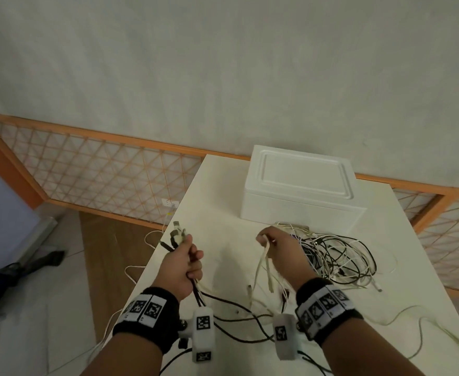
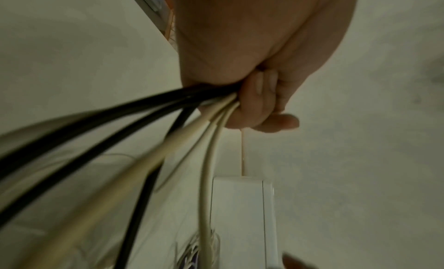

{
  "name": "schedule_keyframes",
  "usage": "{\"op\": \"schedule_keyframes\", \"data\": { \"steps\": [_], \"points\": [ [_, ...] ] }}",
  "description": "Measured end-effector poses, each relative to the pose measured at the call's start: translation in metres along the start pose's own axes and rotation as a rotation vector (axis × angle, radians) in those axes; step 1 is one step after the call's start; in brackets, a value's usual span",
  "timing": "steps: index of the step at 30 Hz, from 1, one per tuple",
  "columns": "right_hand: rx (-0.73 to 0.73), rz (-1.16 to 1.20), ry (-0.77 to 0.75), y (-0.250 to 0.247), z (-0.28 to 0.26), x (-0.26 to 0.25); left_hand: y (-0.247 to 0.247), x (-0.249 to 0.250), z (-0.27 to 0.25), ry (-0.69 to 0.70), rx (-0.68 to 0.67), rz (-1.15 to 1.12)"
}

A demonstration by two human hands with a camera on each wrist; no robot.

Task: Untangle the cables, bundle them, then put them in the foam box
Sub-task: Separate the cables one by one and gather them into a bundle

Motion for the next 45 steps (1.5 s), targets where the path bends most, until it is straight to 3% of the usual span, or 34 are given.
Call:
{"op": "schedule_keyframes", "data": {
  "steps": [2, 5, 9, 11, 13, 15, 19, 21, 23, 25, 30, 34, 39, 41, 43, 45],
  "points": [
    [0.018, 0.08, 0.072, -0.02, 0.002, 0.004, -0.007, 0.007, 0.003, -0.009, 0.009, -0.079],
    [-0.096, -0.102, 0.097, -0.047, 0.001, 0.024, -0.018, 0.015, 0.006, -0.012, 0.035, -0.133],
    [-0.708, -0.653, 0.085, -0.064, -0.019, 0.045, -0.022, 0.022, 0.004, -0.019, 0.024, -0.154],
    [-0.831, -0.748, 0.084, -0.065, -0.026, 0.037, -0.018, 0.023, -0.004, -0.02, -0.006, -0.138],
    [-0.682, -0.511, 0.057, -0.06, -0.029, 0.01, -0.008, 0.023, -0.014, -0.019, -0.039, -0.092],
    [-0.529, -0.076, 0.051, -0.044, -0.041, -0.027, 0.007, 0.019, -0.027, -0.034, -0.084, -0.031],
    [-0.744, 0.242, 0.042, 0.009, -0.076, -0.065, 0.027, 0.017, -0.046, -0.002, -0.249, 0.019],
    [-0.771, 0.165, -0.001, 0.017, -0.084, -0.056, 0.024, 0.028, -0.047, 0.03, -0.298, -0.025],
    [-0.78, -0.053, -0.13, 0.014, -0.088, -0.04, 0.012, 0.044, -0.042, 0.064, -0.267, -0.081],
    [-0.748, -0.199, -0.158, 0.01, -0.095, -0.02, -0.004, 0.06, -0.035, 0.075, -0.212, -0.145],
    [-0.571, -0.376, -0.099, -0.004, -0.117, 0.04, -0.032, 0.083, -0.022, 0.073, -0.124, -0.251],
    [-0.612, -0.464, 0.017, -0.015, -0.13, 0.081, -0.055, 0.09, -0.008, 0.082, -0.037, -0.281],
    [-0.701, -0.455, 0.048, -0.03, -0.119, 0.09, -0.072, 0.087, 0.007, 0.065, 0.03, -0.284],
    [-0.66, -0.251, 0.152, -0.035, -0.112, 0.082, -0.071, 0.082, 0.01, 0.057, 0.054, -0.277],
    [-0.489, 0.078, 0.318, -0.038, -0.101, 0.076, -0.067, 0.077, 0.012, 0.056, 0.077, -0.252],
    [-0.219, 0.092, 0.375, -0.037, -0.086, 0.08, -0.063, 0.071, 0.013, 0.063, 0.075, -0.208]
  ]
}}
Point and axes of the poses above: each hand's wrist, its own z-axis towards the middle knuckle, its own y-axis out of the palm, x = y × z, the point moved 2 cm from there along z, towards the middle knuckle, and after that the axes turned 13 degrees about x, right-handed, at the moved point
